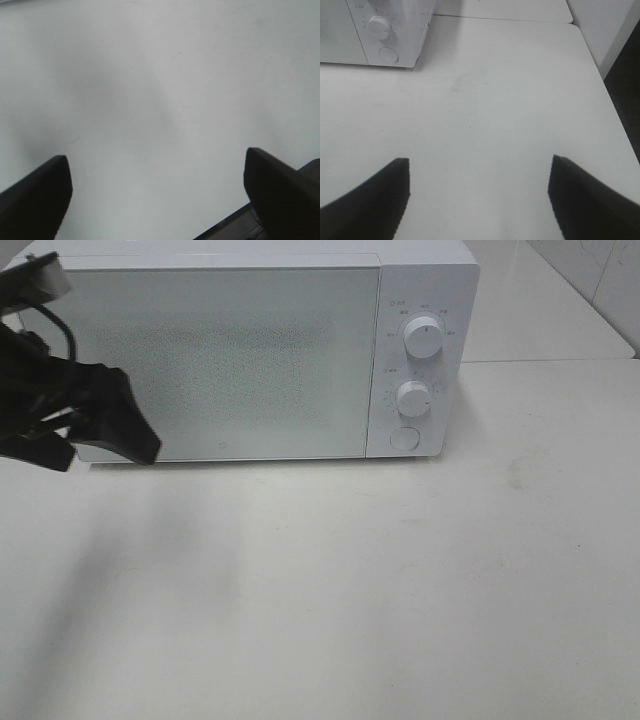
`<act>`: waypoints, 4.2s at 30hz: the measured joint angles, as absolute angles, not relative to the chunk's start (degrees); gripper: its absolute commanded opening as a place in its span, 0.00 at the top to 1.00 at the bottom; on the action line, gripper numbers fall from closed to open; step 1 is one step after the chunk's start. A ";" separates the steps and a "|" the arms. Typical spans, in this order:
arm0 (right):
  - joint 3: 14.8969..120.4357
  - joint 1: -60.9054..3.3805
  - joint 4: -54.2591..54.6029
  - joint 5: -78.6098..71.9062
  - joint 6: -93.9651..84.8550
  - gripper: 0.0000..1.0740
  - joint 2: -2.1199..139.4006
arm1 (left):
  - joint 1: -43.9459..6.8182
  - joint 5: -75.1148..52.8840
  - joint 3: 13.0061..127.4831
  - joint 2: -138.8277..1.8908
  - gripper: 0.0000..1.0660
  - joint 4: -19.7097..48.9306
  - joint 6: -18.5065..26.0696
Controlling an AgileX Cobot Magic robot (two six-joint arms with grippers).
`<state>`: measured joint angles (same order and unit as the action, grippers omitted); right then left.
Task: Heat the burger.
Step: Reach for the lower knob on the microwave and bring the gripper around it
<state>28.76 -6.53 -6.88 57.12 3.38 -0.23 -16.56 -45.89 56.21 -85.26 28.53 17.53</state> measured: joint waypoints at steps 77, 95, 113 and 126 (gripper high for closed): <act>28.76 -6.53 -6.88 57.12 3.38 0.30 -0.23 | 1.72 -62.11 29.85 0.23 0.21 7.79 2.52; 28.76 -6.53 -6.88 57.12 3.38 0.30 -0.23 | 2.01 -62.11 29.85 0.23 0.21 7.85 2.52; 32.37 -6.53 -6.25 54.26 3.50 0.30 1.83 | 2.01 -62.05 29.85 0.23 0.21 7.85 2.52; 32.54 -6.53 -6.25 42.69 3.55 0.30 15.01 | 2.01 -62.05 29.85 0.23 0.21 7.85 2.52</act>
<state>32.54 -6.53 -6.25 42.69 3.55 15.01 2.01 -62.05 29.85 0.23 7.85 2.52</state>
